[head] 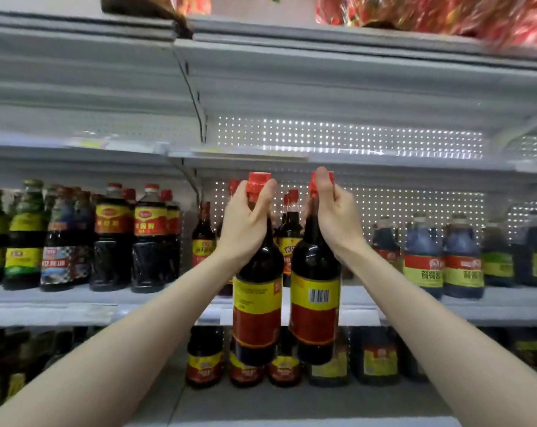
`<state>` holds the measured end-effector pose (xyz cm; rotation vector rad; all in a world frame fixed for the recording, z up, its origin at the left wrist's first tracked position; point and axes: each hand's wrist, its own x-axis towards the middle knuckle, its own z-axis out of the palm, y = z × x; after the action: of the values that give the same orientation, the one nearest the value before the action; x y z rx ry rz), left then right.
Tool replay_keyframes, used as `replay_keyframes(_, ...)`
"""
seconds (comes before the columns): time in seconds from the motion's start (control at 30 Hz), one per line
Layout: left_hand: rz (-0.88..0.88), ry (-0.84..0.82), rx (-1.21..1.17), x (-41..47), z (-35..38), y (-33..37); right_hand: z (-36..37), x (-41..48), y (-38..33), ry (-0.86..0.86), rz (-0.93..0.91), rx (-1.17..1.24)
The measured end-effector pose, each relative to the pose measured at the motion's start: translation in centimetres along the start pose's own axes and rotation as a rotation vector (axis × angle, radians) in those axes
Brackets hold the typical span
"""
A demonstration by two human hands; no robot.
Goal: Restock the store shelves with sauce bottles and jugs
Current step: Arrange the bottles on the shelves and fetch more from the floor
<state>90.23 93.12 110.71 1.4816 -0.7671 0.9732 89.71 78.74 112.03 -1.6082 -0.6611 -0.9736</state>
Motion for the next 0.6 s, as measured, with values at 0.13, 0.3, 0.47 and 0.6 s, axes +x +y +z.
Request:
replay_keyframes(0.13, 0.034, 0.065, 0.012, 3.2, 1.8, -1.1, 0.5, 2.9, 0.7, 0.068, -0.075, -0.025)
replay_keyframes(0.3, 0.05, 0.128, -0.006, 6.7, 3.6, -3.4, 0.6, 6.6, 2.9, 0.142, -0.123, -0.092)
replay_keyframes(0.47, 0.044, 0.152, 0.014, 9.1, 5.5, -7.0, 1.1, 10.0, 6.9, 0.186, -0.128, -0.126)
replay_keyframes(0.6, -0.009, 0.182, 0.015, 10.5, 7.1, -9.9, 1.4, 12.0, 10.6, 0.167, -0.104, -0.074)
